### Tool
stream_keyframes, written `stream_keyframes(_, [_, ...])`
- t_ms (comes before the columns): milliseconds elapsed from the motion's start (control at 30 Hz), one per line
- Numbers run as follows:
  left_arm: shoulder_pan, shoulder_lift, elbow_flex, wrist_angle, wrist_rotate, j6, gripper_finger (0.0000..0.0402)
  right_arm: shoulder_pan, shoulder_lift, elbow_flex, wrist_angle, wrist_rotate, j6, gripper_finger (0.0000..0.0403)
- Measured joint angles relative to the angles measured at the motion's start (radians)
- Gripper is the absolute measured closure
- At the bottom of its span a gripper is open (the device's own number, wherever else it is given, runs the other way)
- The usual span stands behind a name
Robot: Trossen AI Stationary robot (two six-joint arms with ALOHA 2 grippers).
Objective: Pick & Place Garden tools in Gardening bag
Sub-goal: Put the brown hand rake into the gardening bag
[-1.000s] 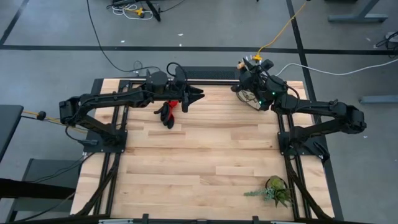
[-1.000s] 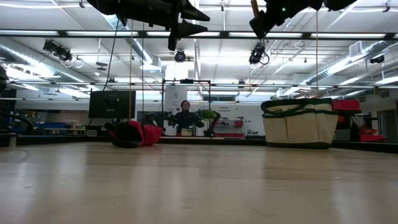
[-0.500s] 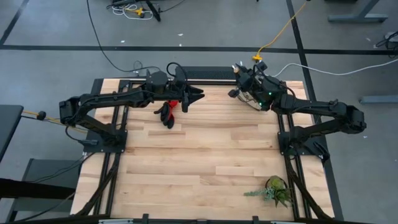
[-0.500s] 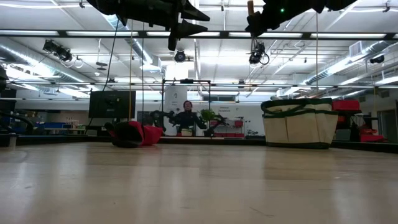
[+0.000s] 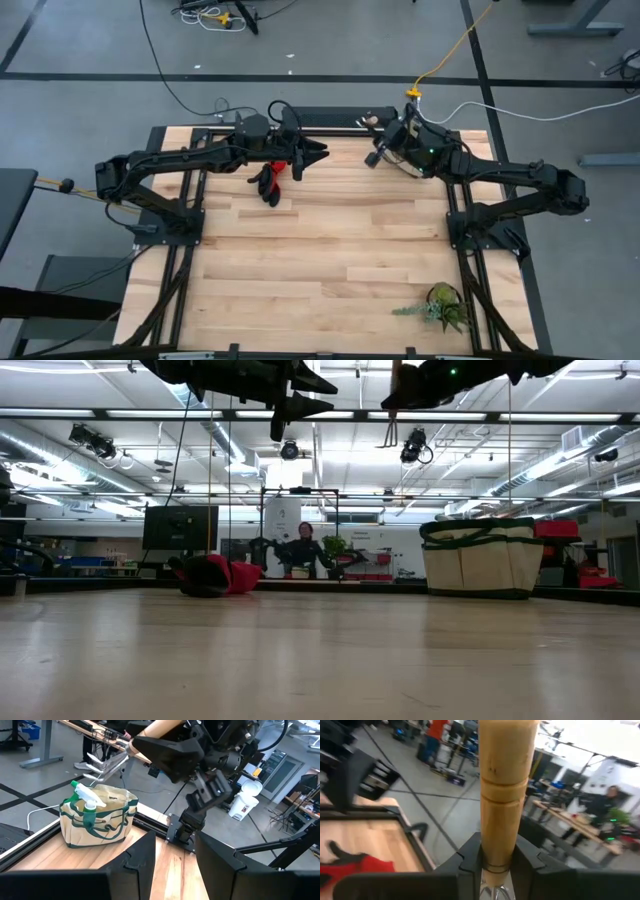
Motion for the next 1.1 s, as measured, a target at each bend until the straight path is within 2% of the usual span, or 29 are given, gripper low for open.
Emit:
stream_keyframes(300, [0.000, 0.000, 0.000, 0.000, 0.026, 0.000, 0.0259, -0.014, -0.041, 0.000, -0.062, -0.089, 0.096, 0.0332])
stream_keyframes(467, [0.000, 0.000, 0.000, 0.000, 0.026, 0.010, 0.0259, -0.035, -0.113, 0.000, -0.155, -0.128, 0.154, 0.0332])
stream_keyframes(700, [0.000, 0.000, 0.000, 0.000, 0.026, 0.057, 0.0259, -0.063, -0.221, 0.000, -0.273, -0.131, 0.199, 0.0332])
stream_keyframes(933, [0.000, 0.000, 0.000, 0.000, 0.026, 0.108, 0.0259, -0.088, -0.315, 0.000, -0.360, -0.242, 0.269, 0.0332])
stream_keyframes(1100, [0.000, 0.000, 0.000, 0.000, 0.026, 0.109, 0.0259, -0.103, -0.366, 0.000, -0.392, -0.259, 0.321, 0.0332])
